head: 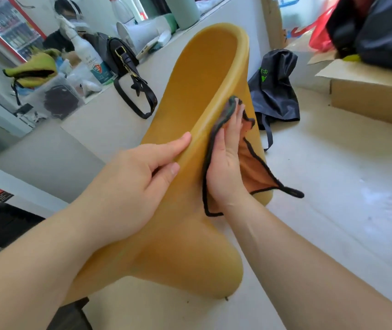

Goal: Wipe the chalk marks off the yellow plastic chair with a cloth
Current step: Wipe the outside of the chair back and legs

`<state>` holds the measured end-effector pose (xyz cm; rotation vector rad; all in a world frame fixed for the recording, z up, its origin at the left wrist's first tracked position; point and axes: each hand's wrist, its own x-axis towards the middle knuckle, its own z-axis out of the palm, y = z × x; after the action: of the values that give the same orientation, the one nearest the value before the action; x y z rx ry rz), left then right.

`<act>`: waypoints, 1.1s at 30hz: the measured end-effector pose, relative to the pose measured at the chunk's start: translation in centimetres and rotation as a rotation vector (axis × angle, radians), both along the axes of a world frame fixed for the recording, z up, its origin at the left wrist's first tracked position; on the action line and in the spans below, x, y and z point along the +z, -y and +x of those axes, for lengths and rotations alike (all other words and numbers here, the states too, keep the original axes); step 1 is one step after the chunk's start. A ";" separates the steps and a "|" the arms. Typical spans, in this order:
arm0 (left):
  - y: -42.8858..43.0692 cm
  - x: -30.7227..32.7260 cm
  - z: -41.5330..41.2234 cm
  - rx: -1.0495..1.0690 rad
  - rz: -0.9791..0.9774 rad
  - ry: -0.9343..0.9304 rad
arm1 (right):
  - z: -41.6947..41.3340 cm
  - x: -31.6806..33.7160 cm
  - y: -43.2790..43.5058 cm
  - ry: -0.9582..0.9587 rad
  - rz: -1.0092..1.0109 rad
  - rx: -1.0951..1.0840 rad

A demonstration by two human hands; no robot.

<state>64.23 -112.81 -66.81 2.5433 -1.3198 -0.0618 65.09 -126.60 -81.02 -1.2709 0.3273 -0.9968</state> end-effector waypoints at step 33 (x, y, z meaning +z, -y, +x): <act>-1.7 -0.8 -0.2 -0.108 -0.046 0.120 | -3.5 -1.4 -10.7 -0.209 0.312 0.119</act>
<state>63.99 -111.13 -67.58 2.4699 -1.4844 0.0998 61.62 -115.89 -82.40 -1.0958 0.5407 -0.6815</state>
